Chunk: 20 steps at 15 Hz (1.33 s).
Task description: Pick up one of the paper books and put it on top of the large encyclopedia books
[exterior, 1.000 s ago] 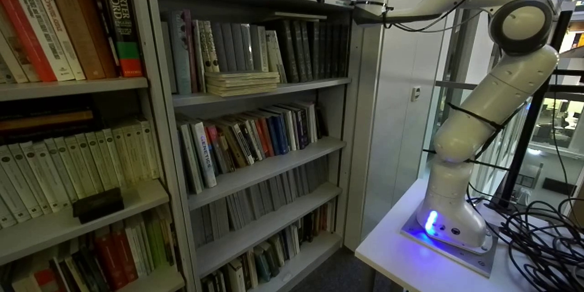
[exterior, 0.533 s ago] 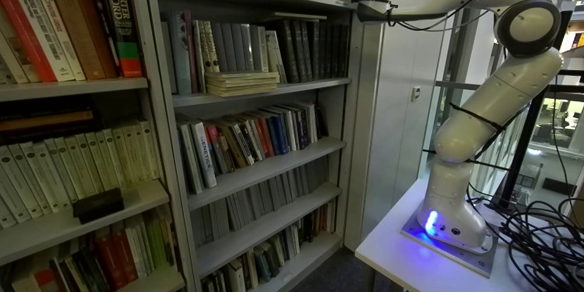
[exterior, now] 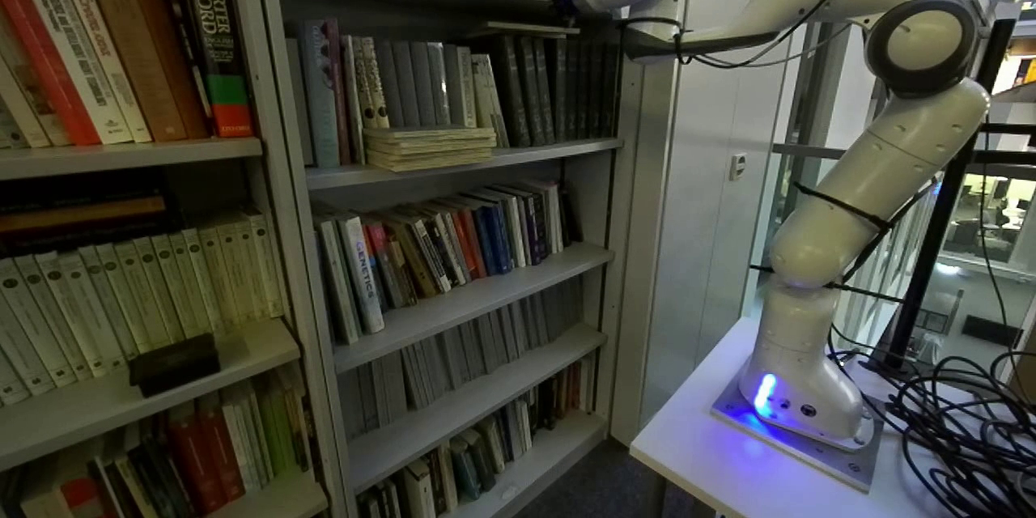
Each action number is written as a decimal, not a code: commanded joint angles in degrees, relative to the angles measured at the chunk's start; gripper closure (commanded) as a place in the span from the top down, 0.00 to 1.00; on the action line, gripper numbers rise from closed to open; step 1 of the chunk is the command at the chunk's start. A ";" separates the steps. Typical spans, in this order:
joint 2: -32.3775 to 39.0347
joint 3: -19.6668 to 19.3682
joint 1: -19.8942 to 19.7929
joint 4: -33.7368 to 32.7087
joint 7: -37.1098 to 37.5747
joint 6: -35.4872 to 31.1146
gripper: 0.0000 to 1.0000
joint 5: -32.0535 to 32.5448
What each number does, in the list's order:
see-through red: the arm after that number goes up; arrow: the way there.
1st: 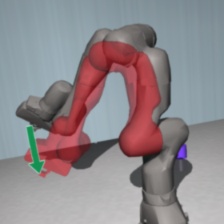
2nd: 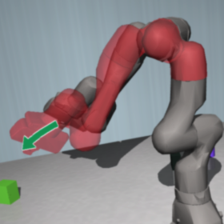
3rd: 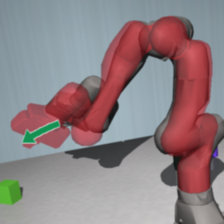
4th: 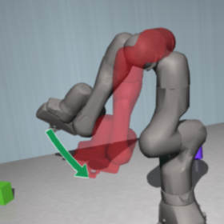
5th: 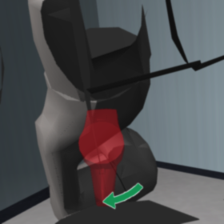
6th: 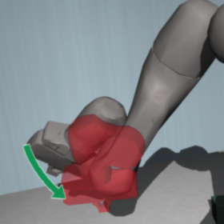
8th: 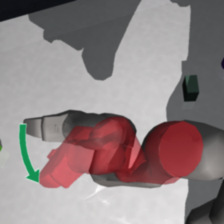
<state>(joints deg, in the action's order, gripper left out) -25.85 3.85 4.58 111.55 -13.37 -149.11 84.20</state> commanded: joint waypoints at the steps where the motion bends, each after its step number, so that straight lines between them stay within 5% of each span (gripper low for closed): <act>1: 0.85 -0.78 0.02 -0.10 -4.71 1.62 0.00 -2.50; 20: 1.48 -0.97 0.01 0.56 -10.48 7.27 0.00 -5.51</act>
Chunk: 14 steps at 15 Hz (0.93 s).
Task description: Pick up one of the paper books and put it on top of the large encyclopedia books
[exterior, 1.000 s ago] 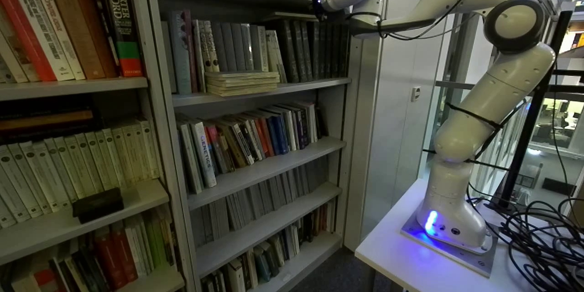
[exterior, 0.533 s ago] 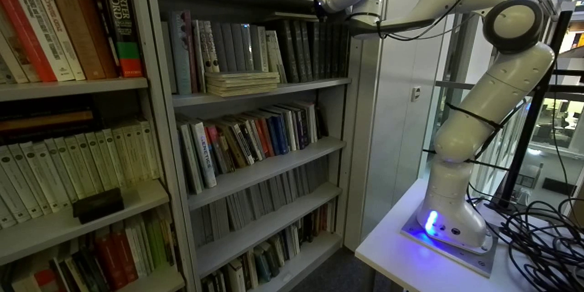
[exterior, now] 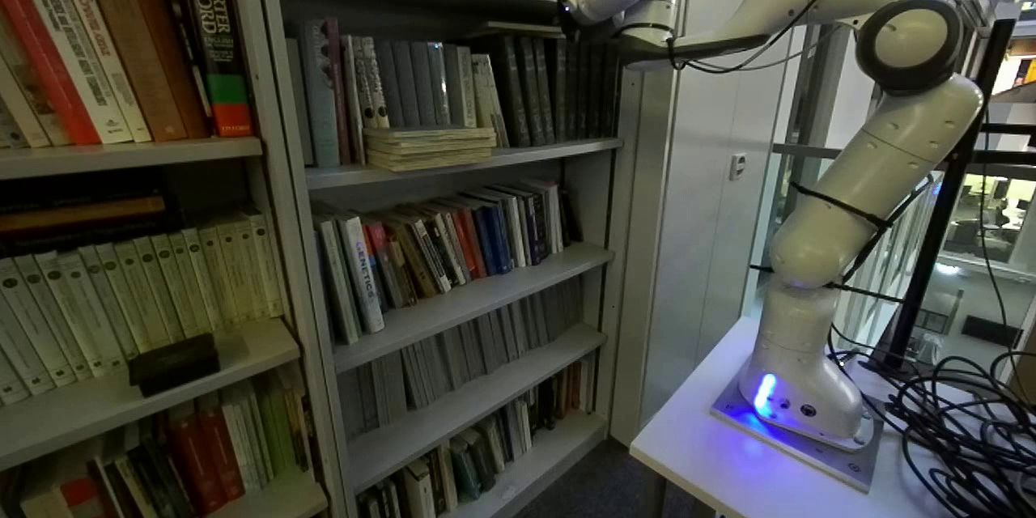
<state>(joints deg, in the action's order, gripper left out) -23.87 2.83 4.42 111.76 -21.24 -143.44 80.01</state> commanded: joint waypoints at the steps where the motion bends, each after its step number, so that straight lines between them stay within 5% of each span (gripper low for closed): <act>1: -0.44 0.07 0.22 0.45 -2.77 1.68 0.00 -1.46; 14: 3.67 1.32 0.01 -3.54 -4.74 6.35 0.00 -1.05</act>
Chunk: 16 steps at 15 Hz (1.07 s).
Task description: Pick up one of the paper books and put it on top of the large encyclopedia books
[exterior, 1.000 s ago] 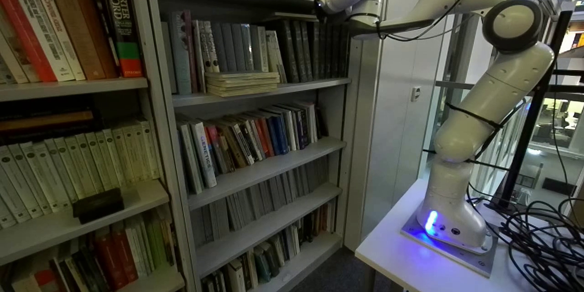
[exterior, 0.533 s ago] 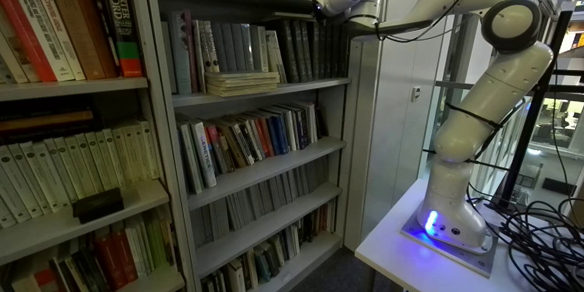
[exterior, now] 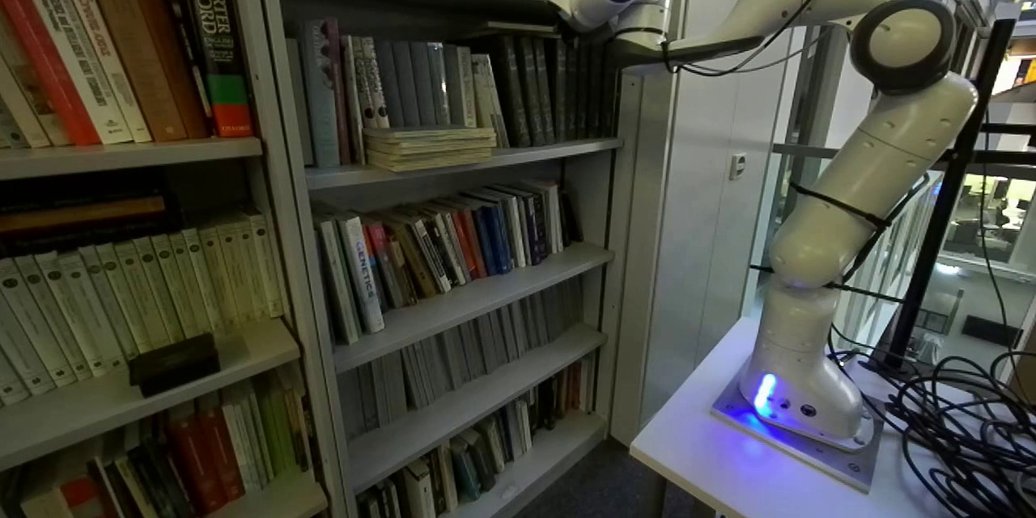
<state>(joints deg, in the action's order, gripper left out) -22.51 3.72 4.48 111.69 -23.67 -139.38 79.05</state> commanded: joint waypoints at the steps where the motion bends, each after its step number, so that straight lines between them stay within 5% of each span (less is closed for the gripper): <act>1: 2.82 0.44 -0.06 -4.14 -2.36 2.53 0.00 -0.03; 16: 5.20 0.32 0.04 -7.17 -2.47 3.03 0.00 -0.61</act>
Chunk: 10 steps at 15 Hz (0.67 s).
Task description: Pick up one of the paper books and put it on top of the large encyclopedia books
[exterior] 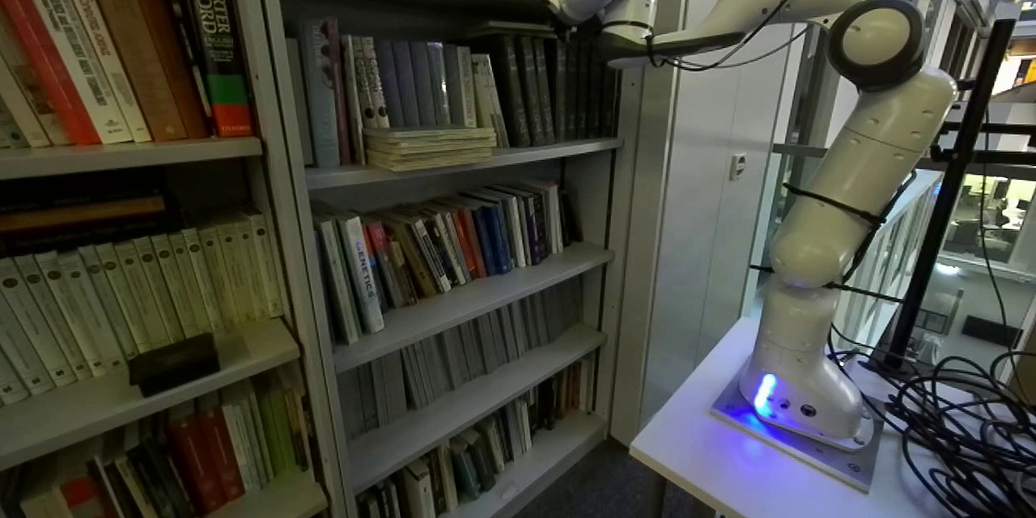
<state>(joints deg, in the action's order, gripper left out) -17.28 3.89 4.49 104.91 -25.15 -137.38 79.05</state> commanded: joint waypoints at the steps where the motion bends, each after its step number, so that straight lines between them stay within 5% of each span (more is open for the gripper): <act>1: -0.47 0.06 0.08 0.15 -0.75 0.87 0.00 -0.86; 10: -4.97 0.07 0.82 4.23 0.57 -0.62 0.00 -0.74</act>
<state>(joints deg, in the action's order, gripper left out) -18.99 3.90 4.90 106.51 -24.92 -137.44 78.97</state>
